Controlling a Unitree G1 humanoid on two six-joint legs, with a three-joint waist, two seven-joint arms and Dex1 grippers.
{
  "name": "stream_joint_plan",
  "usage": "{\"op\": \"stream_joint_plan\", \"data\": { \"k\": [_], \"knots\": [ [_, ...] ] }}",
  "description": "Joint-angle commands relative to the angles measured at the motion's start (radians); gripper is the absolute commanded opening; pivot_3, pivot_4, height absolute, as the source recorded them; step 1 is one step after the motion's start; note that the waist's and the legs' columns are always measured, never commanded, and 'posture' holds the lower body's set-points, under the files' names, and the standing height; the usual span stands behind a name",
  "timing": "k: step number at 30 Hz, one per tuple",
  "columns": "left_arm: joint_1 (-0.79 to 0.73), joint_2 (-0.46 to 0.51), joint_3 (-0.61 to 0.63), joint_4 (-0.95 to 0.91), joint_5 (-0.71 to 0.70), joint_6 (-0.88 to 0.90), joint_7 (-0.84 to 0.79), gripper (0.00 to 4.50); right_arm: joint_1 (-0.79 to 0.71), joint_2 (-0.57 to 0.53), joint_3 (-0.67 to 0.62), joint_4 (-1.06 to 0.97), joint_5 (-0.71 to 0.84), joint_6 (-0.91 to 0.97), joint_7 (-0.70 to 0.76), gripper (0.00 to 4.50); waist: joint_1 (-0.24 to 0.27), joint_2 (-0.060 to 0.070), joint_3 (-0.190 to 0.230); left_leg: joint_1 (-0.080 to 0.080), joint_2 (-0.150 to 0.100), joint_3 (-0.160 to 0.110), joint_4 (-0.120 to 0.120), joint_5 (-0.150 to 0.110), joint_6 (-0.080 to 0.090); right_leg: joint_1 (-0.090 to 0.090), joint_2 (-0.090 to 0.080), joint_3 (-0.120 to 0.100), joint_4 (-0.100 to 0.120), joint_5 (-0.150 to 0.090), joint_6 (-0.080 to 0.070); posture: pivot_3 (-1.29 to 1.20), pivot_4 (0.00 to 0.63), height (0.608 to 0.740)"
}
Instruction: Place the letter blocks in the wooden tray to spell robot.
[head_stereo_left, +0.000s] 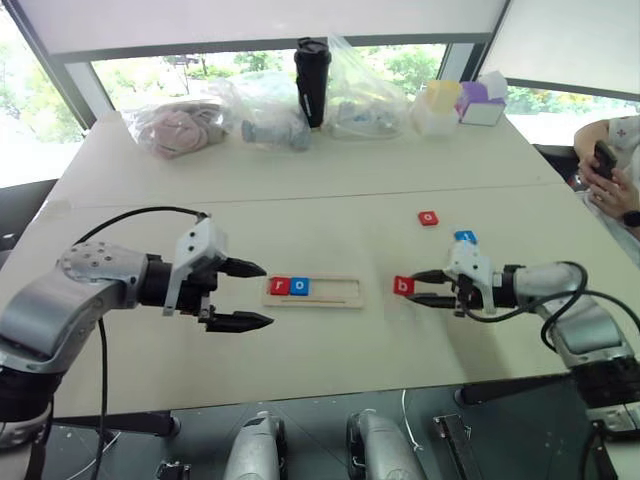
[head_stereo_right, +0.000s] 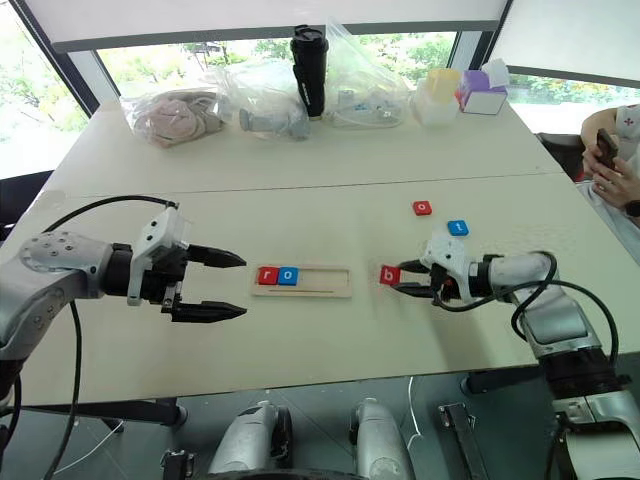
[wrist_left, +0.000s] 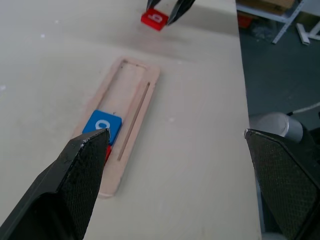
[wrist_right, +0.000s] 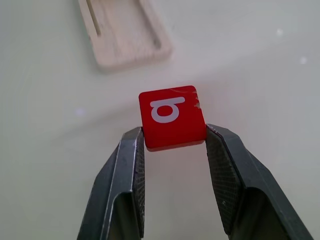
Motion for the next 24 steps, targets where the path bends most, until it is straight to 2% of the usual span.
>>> {"op": "stream_joint_plan", "data": {
  "k": [1,5,8,12,24],
  "knots": [
    [0.013,0.038,0.036,-0.017,0.025,-0.029,-0.004,4.50,-0.045,-0.024,0.017,-0.129,0.052,0.094,0.042,1.17,0.002,0.000,0.000,0.000,0.000,0.000,0.000,0.000,0.000,0.000,0.000,0.000,0.000,0.000,0.000,0.00,0.150,0.740],
    [0.039,0.049,0.041,-0.062,0.037,-0.036,0.028,4.50,-0.119,0.036,0.085,-0.128,0.029,0.132,0.026,1.17,0.003,0.000,0.000,0.000,0.000,0.000,0.000,0.000,0.000,0.000,-0.001,0.000,-0.001,0.000,0.000,0.00,0.150,0.740],
    [0.078,0.073,0.021,-0.073,0.102,-0.076,0.038,4.50,-0.167,0.081,0.147,-0.080,-0.018,0.116,0.017,1.17,0.002,0.000,0.000,0.000,0.000,0.000,0.000,0.000,0.000,0.000,-0.001,0.000,-0.001,0.000,-0.001,0.00,0.150,0.740],
    [0.131,0.054,0.082,-0.072,0.079,-0.073,0.066,4.50,-0.268,0.179,0.255,0.041,-0.105,0.082,-0.004,1.17,-0.001,0.000,0.000,-0.001,0.000,0.001,0.000,0.000,0.000,-0.001,-0.001,0.000,0.000,0.001,-0.001,0.00,0.150,0.740],
    [0.180,0.025,0.103,-0.110,0.056,-0.057,0.117,4.50,-0.388,0.312,0.345,0.271,-0.216,-0.016,-0.002,1.17,0.000,0.000,0.000,-0.001,0.000,0.003,0.000,0.000,0.000,-0.001,-0.001,0.000,0.000,0.001,-0.001,0.00,0.150,0.740]
  ]
}}
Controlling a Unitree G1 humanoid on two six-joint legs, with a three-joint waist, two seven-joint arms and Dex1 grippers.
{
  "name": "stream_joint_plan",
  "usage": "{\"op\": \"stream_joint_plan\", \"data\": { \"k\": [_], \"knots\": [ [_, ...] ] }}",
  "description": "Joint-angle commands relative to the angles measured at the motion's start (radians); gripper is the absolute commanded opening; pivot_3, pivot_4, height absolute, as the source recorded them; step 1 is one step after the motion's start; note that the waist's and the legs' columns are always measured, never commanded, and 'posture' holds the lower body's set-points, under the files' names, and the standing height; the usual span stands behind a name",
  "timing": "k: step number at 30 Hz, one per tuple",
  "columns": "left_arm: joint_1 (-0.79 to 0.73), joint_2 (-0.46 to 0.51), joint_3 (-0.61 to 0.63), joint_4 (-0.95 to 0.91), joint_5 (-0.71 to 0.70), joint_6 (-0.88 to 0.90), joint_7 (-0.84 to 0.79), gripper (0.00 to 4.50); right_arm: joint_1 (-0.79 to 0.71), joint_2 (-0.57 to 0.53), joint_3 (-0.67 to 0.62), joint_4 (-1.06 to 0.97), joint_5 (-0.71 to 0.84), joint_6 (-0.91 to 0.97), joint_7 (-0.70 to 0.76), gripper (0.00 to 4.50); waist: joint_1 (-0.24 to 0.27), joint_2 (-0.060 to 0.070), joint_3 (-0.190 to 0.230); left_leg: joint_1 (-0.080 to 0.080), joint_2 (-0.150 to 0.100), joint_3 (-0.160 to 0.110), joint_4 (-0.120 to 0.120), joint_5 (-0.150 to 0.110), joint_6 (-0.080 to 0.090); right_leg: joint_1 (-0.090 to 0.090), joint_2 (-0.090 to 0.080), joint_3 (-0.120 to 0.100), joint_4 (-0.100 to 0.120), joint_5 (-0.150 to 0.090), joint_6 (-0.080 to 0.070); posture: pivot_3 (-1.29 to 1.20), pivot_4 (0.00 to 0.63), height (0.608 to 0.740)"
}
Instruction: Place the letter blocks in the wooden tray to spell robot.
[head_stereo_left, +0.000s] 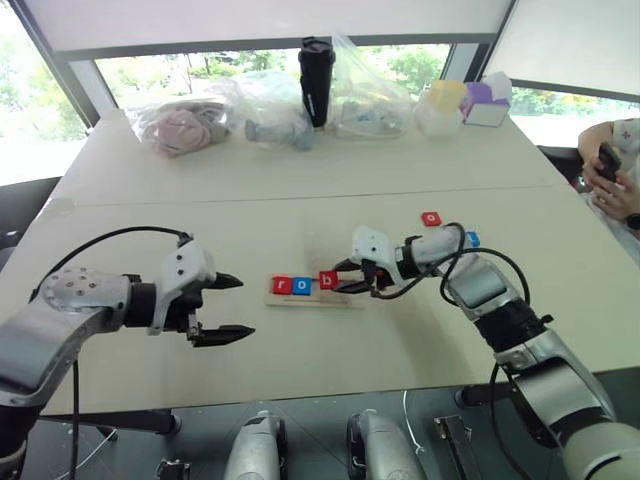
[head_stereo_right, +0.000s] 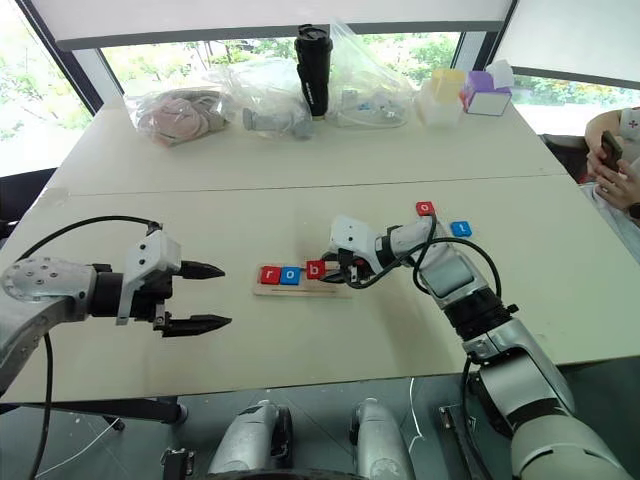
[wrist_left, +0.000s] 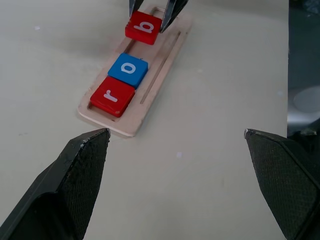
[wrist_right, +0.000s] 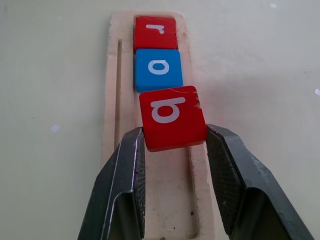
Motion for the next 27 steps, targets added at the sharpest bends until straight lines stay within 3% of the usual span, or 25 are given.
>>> {"op": "stream_joint_plan", "data": {
  "k": [1,27],
  "knots": [
    [-0.001,-0.009,0.032,-0.023,-0.014,-0.002,0.016,4.50,-0.034,0.016,0.003,0.022,-0.024,-0.031,0.002,1.17,-0.001,0.000,0.000,0.000,0.000,0.000,0.000,0.000,0.000,0.000,0.000,0.000,0.000,0.000,0.000,0.00,0.150,0.740],
    [-0.008,-0.050,-0.015,0.000,0.033,-0.031,0.045,4.50,-0.017,0.061,0.009,-0.048,-0.061,0.052,-0.010,1.17,-0.001,0.000,0.000,0.000,0.000,0.000,0.000,0.000,0.000,0.000,0.000,0.000,0.001,0.000,0.000,0.00,0.150,0.740]
  ]
}}
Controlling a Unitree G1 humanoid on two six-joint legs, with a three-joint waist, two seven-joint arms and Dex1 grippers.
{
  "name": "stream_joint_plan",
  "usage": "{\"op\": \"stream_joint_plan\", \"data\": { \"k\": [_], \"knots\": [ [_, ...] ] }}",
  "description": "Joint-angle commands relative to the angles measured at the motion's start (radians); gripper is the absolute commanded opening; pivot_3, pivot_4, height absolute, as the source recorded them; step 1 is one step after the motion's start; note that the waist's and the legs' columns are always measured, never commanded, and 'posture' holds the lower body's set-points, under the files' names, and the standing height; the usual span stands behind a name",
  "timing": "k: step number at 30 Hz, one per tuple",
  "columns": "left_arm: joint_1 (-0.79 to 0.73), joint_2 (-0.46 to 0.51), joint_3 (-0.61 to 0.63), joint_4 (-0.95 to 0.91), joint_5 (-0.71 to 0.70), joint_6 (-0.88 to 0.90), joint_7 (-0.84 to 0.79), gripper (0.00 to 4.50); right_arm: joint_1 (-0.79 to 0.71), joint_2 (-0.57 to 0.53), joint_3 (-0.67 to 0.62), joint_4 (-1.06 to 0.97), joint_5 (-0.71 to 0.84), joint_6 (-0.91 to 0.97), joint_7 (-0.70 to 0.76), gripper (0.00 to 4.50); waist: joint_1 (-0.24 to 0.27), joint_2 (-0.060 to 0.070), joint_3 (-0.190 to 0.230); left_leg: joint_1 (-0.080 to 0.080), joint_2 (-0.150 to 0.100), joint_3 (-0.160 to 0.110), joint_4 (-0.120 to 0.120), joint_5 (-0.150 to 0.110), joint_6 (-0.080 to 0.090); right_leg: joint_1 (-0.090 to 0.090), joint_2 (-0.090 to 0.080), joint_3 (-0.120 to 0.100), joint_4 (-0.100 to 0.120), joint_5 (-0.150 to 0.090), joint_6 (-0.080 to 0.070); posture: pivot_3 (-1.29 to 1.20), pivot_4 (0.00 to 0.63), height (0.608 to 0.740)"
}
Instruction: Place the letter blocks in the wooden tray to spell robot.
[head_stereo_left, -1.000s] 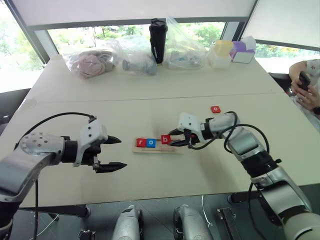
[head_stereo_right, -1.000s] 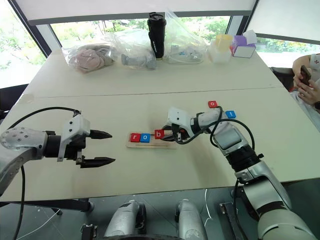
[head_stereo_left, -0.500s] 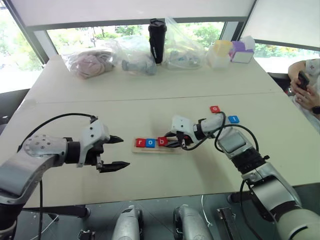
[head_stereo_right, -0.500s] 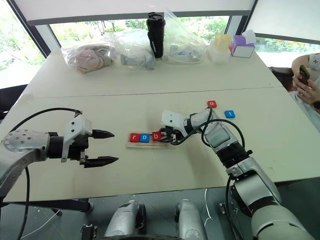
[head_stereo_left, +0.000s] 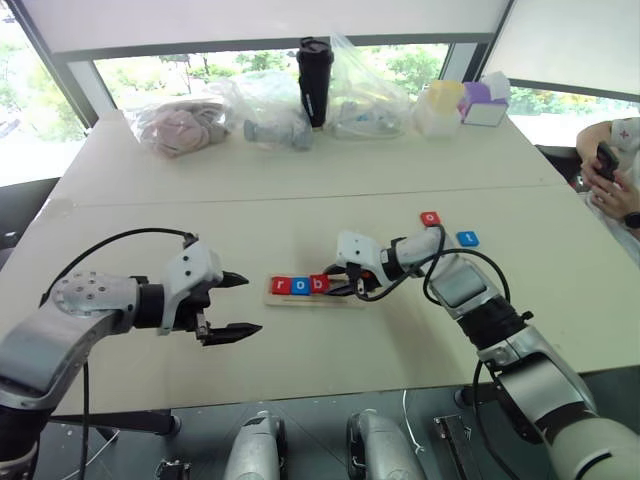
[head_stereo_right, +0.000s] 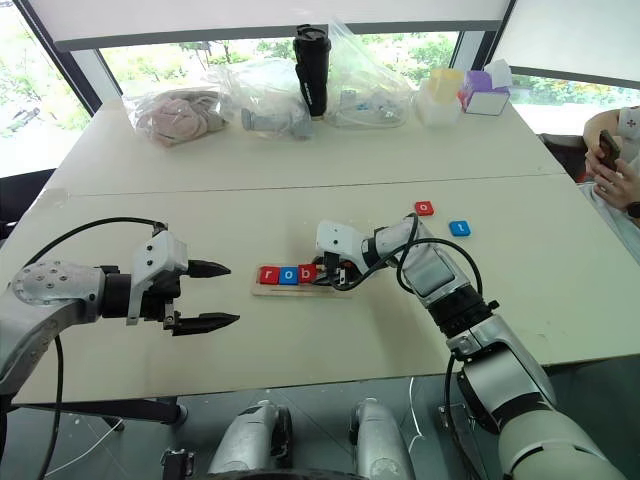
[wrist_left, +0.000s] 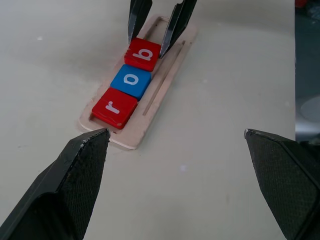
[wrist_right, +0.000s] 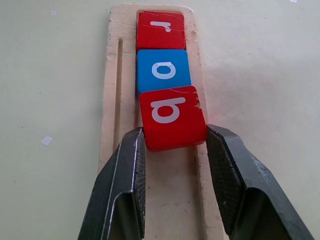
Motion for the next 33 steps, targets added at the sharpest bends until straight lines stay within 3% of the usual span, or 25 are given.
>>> {"op": "stream_joint_plan", "data": {
  "k": [1,22,23,28,33],
  "knots": [
    [-0.009,-0.008,0.000,-0.002,0.010,-0.021,0.005,4.50,-0.002,0.004,-0.002,-0.043,-0.006,0.011,-0.010,1.17,0.000,0.000,0.000,0.000,0.000,0.000,0.000,0.000,0.000,0.000,0.000,0.000,0.000,0.000,0.000,0.00,0.150,0.740],
    [-0.033,-0.034,-0.022,0.022,0.040,-0.040,0.005,4.50,0.031,0.022,0.008,-0.104,-0.015,0.073,-0.036,1.17,0.000,0.000,0.000,0.000,0.000,0.000,0.000,0.000,0.000,0.000,0.000,0.000,0.000,0.000,0.000,0.00,0.150,0.740],
    [-0.033,-0.035,-0.024,0.024,0.042,-0.040,0.005,4.50,0.032,0.020,0.008,-0.102,-0.017,0.073,-0.037,2.19,0.000,0.000,0.000,0.000,0.000,0.000,0.000,0.000,0.000,0.000,0.000,0.000,0.000,0.000,0.000,0.00,0.150,0.740],
    [-0.034,-0.039,-0.025,0.027,0.049,-0.042,0.003,4.50,0.027,0.012,-0.004,-0.109,-0.011,0.078,-0.041,4.37,0.000,0.000,0.000,0.000,0.000,0.000,0.000,0.000,0.000,0.000,0.000,0.000,0.000,0.000,0.000,0.00,0.150,0.740],
    [-0.039,-0.042,-0.030,0.032,0.053,-0.045,0.003,4.50,0.007,0.015,-0.042,-0.108,0.013,0.075,-0.050,4.37,0.000,0.000,0.000,0.000,0.000,0.000,0.000,0.000,0.000,0.000,0.000,0.000,0.000,0.000,0.000,0.00,0.150,0.740]
  ]
}}
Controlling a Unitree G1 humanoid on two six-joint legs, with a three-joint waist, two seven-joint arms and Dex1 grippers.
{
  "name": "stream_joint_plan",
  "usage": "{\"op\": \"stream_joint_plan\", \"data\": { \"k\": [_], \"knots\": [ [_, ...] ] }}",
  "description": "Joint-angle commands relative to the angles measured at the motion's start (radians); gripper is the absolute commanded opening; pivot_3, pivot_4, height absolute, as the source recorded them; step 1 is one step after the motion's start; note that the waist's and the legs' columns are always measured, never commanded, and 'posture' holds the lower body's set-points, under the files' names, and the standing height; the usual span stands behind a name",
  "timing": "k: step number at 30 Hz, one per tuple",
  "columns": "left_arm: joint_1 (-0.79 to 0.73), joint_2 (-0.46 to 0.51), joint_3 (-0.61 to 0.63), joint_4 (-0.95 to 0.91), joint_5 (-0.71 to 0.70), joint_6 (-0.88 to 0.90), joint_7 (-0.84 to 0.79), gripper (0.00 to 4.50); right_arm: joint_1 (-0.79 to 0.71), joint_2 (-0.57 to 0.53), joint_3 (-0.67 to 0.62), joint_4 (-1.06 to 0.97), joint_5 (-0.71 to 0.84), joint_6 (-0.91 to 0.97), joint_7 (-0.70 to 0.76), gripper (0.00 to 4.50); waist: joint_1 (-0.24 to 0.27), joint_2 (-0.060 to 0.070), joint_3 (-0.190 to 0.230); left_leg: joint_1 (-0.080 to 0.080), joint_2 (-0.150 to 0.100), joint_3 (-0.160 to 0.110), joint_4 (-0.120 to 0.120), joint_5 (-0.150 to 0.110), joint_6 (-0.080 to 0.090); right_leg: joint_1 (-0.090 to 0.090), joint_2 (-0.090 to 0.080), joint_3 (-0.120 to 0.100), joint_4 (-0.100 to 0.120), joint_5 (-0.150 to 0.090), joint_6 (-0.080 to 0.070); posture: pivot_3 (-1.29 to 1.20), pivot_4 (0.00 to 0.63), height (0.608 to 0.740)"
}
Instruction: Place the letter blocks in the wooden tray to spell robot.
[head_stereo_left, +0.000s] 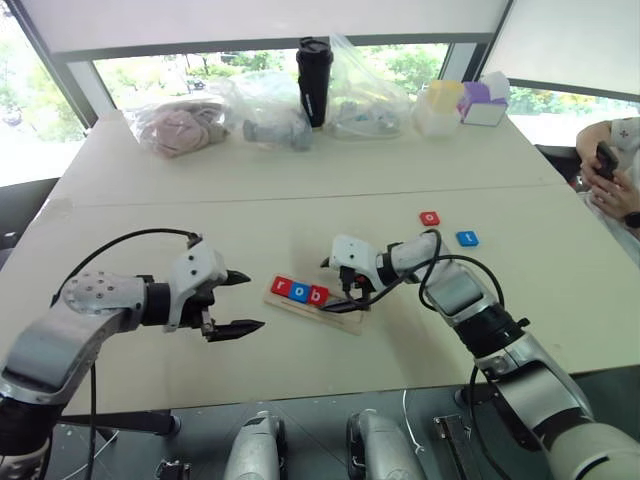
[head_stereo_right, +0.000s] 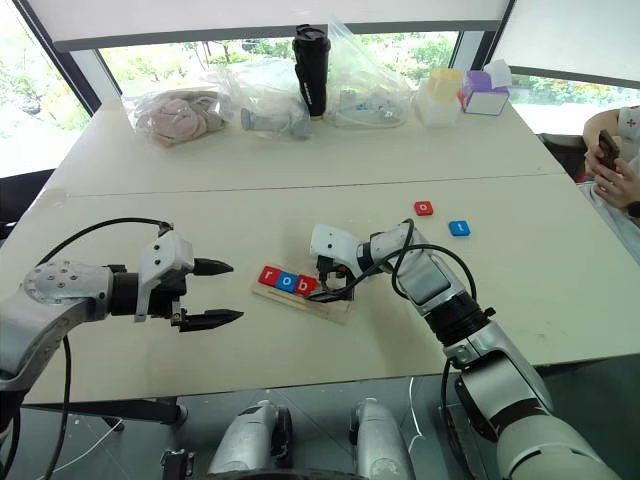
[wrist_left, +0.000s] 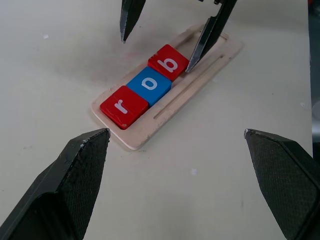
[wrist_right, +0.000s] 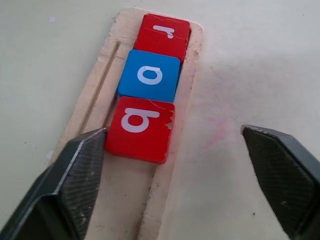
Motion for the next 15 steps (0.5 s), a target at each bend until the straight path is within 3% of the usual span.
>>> {"op": "stream_joint_plan", "data": {
  "k": [1,11,15],
  "knots": [
    [-0.017,-0.004,0.004,-0.004,0.005,-0.016,0.002,4.50,-0.033,0.000,-0.054,-0.035,0.036,0.001,-0.007,4.37,0.000,0.000,0.000,0.000,0.000,0.000,0.000,0.000,0.000,0.000,0.000,0.000,0.000,0.000,0.000,0.00,0.150,0.740],
    [-0.026,-0.008,-0.005,0.013,0.019,-0.028,-0.007,4.50,-0.021,-0.032,-0.079,-0.065,0.077,-0.044,0.041,4.37,0.001,0.000,0.000,0.000,0.000,0.000,0.000,0.000,0.000,0.000,0.000,0.000,0.000,0.000,0.000,0.00,0.150,0.740],
    [-0.026,-0.010,-0.005,0.015,0.018,-0.030,-0.009,4.50,-0.034,-0.012,-0.116,-0.016,0.053,-0.074,-0.060,4.37,0.000,0.000,0.000,0.000,0.000,0.000,0.000,0.000,0.000,0.000,0.000,0.000,0.000,0.000,0.000,0.00,0.150,0.740]
  ]
}}
